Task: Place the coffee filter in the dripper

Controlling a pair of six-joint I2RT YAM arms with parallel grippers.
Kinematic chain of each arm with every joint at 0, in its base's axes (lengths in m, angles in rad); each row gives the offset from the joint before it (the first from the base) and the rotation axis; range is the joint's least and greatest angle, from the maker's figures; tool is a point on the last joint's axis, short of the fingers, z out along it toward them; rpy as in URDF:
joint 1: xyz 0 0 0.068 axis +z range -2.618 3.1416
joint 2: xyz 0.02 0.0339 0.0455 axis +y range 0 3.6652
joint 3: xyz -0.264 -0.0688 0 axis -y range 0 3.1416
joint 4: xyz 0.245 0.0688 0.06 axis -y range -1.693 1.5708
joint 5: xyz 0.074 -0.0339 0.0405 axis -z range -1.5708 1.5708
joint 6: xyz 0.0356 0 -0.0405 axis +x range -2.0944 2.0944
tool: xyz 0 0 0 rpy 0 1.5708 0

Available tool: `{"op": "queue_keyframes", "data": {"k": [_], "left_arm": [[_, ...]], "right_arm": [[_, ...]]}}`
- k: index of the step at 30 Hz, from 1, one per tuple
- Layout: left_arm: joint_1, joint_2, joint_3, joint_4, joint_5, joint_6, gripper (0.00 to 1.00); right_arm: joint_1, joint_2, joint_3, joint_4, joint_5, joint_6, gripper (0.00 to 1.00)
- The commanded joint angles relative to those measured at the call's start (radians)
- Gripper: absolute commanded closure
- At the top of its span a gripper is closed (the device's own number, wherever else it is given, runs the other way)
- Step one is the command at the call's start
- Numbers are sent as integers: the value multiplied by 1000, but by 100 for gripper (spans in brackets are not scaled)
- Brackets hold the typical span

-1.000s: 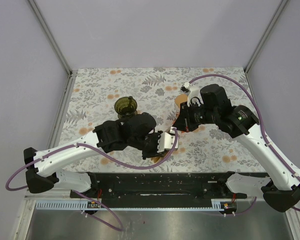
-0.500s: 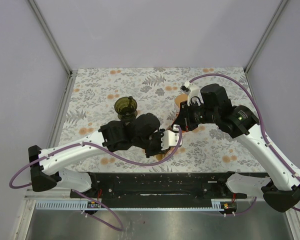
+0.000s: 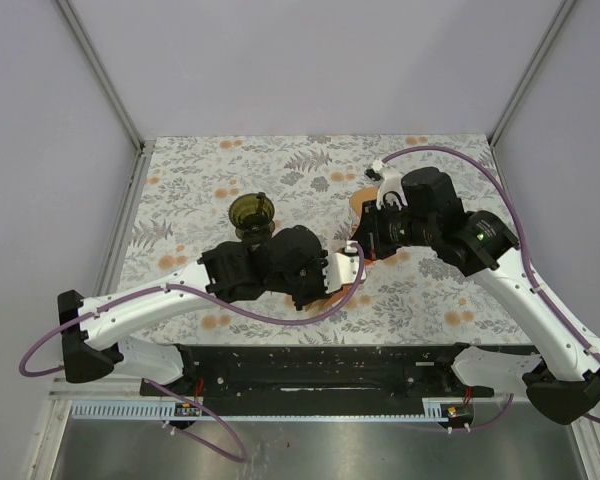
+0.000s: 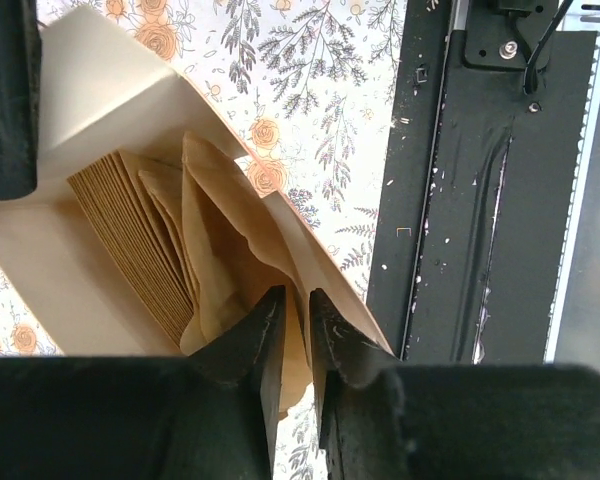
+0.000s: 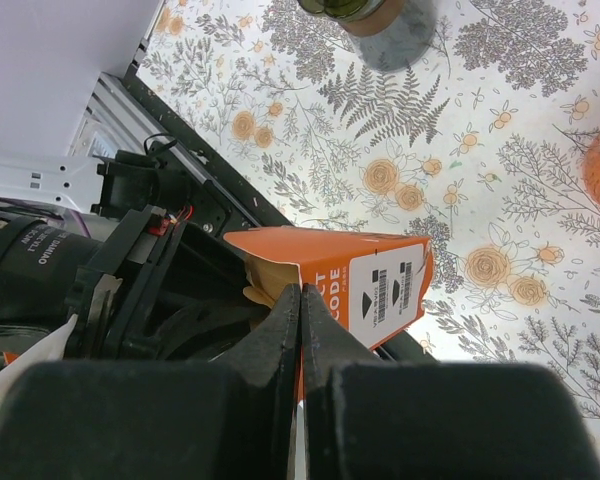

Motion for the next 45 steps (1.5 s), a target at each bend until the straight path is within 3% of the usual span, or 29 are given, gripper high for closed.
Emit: {"op": "queue_keyframes", "data": {"k": [1,3,17,28,38,45], "left_arm": [[-4,4,21,48,-20,-23,87],[-3,2,22,40,-9,-23,100],[-3,-99,157,-150,124,13,100],[14,-128,255,-207,36,37,100],[172,-200,285,-215,-113,43,100],[291,-237,237,-199,-213,40,100]], "right_arm": [[9,-9,40,43,14,22,100],[9,-15,37,39,22,21,100],[7,-60,-46,11,100,-5,100],[9,-81,-85,17,128,-8,100],[9,-147,-164,43,120,19,100],[7,-97,6,-50,148,6,100]]}}
